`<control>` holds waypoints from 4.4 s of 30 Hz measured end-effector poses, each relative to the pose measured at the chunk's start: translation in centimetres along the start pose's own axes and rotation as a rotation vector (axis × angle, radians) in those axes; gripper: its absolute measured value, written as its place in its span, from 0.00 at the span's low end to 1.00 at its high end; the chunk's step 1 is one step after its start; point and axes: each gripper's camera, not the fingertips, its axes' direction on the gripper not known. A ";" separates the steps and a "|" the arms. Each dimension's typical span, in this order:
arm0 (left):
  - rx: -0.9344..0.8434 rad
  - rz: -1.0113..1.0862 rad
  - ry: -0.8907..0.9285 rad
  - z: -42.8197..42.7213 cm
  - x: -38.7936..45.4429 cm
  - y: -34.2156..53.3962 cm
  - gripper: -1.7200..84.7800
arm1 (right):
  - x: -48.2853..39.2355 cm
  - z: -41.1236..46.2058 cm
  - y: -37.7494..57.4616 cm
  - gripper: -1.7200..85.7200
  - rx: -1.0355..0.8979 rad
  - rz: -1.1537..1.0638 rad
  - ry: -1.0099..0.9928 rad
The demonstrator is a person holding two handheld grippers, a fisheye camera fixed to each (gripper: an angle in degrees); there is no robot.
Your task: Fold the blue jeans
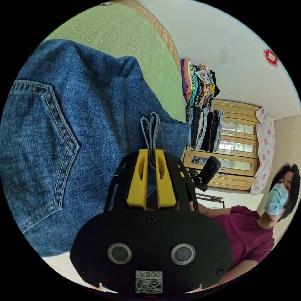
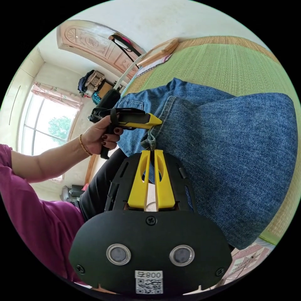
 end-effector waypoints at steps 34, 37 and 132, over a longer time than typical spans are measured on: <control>0.035 0.116 -0.105 -10.3 1.4 3.3 0.06 | 4.2 -8.4 -6.9 0.03 0.182 0.133 0.217; 0.043 0.109 -0.098 -10.6 1.4 3.3 0.06 | -2.2 -3.8 -7.5 0.05 0.051 -0.067 0.109; -0.297 0.736 -0.359 32.7 27.7 10.7 0.13 | 23.8 -16.0 23.6 0.03 0.308 0.583 -0.266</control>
